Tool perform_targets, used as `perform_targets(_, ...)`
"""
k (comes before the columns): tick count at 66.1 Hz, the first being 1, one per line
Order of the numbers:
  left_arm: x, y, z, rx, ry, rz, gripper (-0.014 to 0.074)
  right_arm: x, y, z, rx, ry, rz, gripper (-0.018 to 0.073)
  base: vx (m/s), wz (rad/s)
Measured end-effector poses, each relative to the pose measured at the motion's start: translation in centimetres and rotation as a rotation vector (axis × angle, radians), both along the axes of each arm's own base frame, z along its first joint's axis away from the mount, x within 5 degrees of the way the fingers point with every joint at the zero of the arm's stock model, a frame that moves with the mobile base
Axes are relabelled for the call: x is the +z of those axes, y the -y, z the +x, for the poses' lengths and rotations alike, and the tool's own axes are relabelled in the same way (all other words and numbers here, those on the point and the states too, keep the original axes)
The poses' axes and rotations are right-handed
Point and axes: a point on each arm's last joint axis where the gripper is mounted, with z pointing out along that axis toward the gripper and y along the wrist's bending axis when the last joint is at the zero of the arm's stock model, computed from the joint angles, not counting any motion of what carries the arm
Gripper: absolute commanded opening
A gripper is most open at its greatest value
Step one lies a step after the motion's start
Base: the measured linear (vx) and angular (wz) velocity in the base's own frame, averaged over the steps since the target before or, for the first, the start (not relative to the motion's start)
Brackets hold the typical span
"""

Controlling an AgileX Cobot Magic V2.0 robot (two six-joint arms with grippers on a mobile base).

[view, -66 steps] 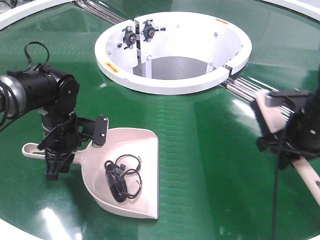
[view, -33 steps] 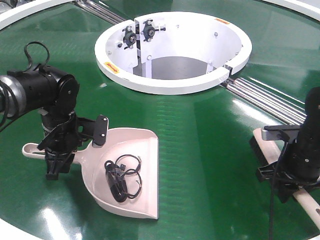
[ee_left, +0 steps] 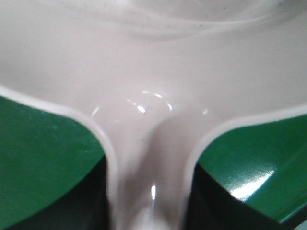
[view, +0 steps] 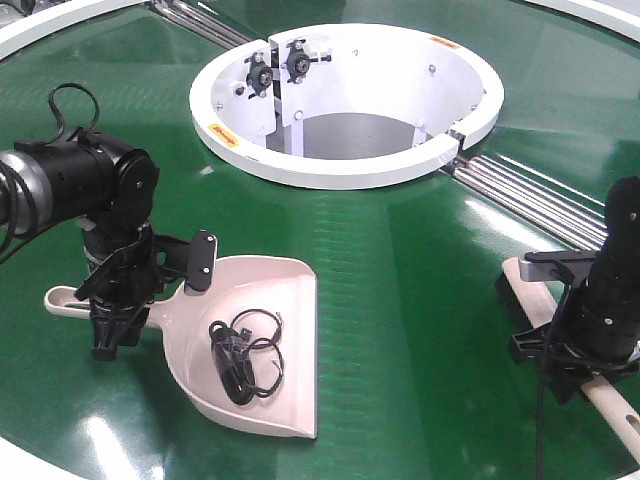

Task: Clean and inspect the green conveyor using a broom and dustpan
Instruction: 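Move the brush back and lower it onto the conveyor with right gripper, then open both grippers, releasing dustpan and brush, and lift away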

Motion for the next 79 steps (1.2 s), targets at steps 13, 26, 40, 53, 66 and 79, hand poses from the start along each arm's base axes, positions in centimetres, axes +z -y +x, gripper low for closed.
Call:
perform_targets(13,0.0,0.0,0.0,0.0,0.0,0.0,-0.0005,0.0,0.0,0.0,0.0,0.003,0.0,0.0199,0.0,0.0)
perform_targets(26,0.0,0.0,0.0,0.0,-0.001,0.001,0.0027,0.0,0.0,0.0,0.0,0.003,0.0,0.0321,0.0,0.0)
perform_targets(40,0.0,-0.1,0.0,0.01,0.001,0.007,0.0137,0.0,0.0,0.0,-0.001,0.003,0.001,0.0426,0.0,0.0)
perform_targets(53,0.3,-0.1,-0.1,0.014,0.009,0.007,0.0312,0.0,0.0,0.0,-0.001,0.005,0.001,0.0462,0.0,0.0)
perform_targets(66,1.2,-0.1,-0.2,0.028,0.038,-0.008,0.0487,0.4,0.0,-0.1,-0.001,0.017,0.002,0.0463,0.0,0.0)
perform_targets(79,2.8,-0.1,-0.8,0.04,0.069,-0.048,0.0541,2.5,0.0,-0.6,0.002,0.103,0.002,0.0463,0.0,0.0)
